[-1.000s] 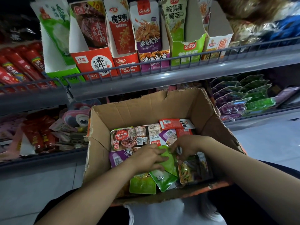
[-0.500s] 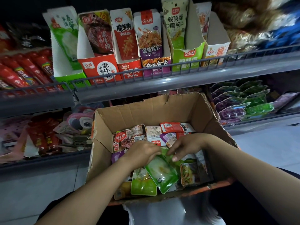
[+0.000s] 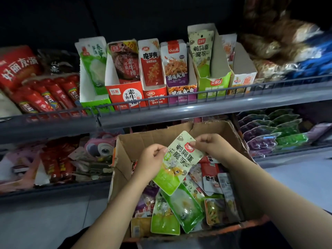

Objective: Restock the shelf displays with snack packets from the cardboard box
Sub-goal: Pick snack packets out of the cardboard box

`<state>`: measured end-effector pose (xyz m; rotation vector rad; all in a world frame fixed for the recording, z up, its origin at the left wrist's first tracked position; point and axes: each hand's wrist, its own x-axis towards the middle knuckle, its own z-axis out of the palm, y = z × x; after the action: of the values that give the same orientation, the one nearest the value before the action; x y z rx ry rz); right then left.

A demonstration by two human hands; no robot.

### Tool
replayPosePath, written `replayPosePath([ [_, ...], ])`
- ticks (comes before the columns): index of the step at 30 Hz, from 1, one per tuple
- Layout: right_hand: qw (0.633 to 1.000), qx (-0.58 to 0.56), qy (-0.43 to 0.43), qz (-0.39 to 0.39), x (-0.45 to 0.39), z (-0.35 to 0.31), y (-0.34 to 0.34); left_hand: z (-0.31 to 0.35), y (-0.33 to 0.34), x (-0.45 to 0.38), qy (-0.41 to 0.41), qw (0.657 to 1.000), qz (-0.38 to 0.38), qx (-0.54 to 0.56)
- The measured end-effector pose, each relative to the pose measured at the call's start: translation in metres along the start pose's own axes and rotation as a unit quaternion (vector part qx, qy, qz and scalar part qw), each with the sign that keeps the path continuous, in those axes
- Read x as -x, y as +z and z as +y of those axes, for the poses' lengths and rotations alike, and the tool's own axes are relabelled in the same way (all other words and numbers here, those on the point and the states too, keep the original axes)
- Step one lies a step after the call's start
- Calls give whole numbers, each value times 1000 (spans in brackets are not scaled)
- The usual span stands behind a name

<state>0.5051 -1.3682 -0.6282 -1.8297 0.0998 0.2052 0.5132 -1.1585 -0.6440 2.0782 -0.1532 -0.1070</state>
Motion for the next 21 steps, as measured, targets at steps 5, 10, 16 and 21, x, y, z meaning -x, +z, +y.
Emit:
replayPosePath([
  [5,986,-165,15,15,-1,-17,9,16,-3,-2,1,997,20,77],
  [10,976,-217,27,17,0,-31,9,29,-10,-2,44,994,17,99],
  [16,980,-193,7,53,4,-49,-2,45,-23,-3,49,992,-30,115],
  [21,980,-169,-59,90,3,-69,-8,80,-32,-23,25,991,-62,112],
])
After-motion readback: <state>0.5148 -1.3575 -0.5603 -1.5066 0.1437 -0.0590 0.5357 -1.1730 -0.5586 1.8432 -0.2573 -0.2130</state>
